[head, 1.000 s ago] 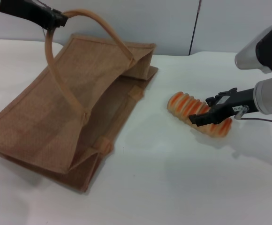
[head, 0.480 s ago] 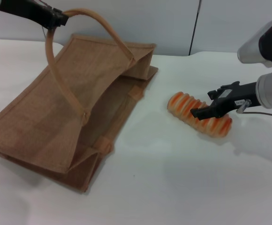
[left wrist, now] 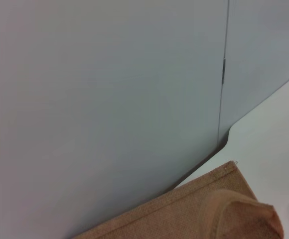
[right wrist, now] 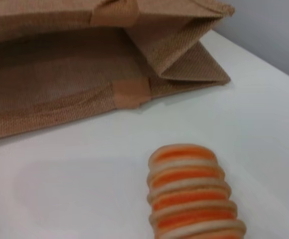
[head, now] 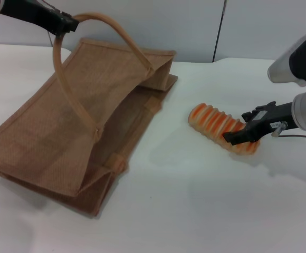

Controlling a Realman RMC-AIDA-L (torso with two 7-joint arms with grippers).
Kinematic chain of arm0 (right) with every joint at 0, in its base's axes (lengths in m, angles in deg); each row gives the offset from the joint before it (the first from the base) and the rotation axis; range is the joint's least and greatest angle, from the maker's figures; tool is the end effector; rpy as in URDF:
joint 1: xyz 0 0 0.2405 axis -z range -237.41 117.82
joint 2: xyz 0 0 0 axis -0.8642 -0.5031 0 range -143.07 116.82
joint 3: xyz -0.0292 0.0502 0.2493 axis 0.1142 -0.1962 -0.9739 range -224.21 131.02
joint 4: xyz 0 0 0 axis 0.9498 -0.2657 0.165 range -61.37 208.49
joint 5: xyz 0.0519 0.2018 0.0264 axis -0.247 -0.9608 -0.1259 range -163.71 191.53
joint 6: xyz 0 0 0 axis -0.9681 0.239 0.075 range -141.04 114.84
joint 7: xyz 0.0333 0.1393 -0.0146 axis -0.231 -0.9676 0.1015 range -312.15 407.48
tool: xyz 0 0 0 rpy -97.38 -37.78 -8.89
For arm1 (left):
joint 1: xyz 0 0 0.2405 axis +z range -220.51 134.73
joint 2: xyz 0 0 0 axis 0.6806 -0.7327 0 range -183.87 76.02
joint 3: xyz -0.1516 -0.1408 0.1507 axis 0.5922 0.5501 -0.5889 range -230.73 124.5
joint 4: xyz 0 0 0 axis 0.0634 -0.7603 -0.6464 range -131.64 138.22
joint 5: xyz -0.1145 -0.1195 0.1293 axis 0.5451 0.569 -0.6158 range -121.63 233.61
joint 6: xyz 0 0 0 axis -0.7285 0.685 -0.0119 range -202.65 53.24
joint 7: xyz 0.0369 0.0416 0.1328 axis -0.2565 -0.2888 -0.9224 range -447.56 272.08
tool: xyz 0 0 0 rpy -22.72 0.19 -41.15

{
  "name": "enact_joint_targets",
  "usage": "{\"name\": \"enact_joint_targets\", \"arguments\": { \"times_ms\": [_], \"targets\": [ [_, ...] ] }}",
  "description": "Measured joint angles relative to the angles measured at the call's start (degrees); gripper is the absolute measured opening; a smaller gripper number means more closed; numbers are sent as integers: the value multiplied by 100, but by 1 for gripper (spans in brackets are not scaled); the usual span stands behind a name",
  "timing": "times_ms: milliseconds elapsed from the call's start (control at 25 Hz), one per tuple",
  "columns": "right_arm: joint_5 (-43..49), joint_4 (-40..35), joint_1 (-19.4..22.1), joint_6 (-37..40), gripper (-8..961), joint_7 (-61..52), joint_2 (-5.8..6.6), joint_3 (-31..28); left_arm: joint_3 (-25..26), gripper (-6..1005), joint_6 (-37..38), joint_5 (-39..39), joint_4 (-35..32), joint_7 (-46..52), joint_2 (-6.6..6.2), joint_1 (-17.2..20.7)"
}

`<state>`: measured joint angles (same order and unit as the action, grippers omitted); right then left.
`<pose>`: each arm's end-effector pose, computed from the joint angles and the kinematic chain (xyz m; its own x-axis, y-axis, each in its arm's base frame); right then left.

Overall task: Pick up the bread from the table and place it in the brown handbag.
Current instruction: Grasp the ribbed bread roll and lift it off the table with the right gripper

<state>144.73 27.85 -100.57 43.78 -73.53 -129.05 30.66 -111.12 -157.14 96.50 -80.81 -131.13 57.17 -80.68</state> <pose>0.2219 0.4133 -0.0342 0.8636 -0.5042 -0.0024 -0.4509 -0.7701 -0.4513 -0.1532 0.4135 0.1347 0.8705 0.4598 0.1755 0.4586 -0.6283 -0.6285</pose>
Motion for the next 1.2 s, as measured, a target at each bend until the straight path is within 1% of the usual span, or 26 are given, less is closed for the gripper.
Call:
{"name": "enact_joint_targets", "arguments": {
  "times_ms": [560, 840, 1040, 1200],
  "targets": [
    [-3, 124, -40, 8, 829, -1, -24, 60, -15, 116, 2, 0, 17, -12, 0, -10],
    [5, 379, -212, -29, 827, -1, -33, 62, -18, 116, 7, 0, 17, -8, 0, -19],
    [5, 434, -232, -78, 824, 4, -36, 62, -18, 116, 2, 0, 17, 12, 0, -82],
    [5, 446, -232, -128, 795, -11, -35, 62, -17, 116, 0, 0, 17, 14, 0, -88]
  ]
}}
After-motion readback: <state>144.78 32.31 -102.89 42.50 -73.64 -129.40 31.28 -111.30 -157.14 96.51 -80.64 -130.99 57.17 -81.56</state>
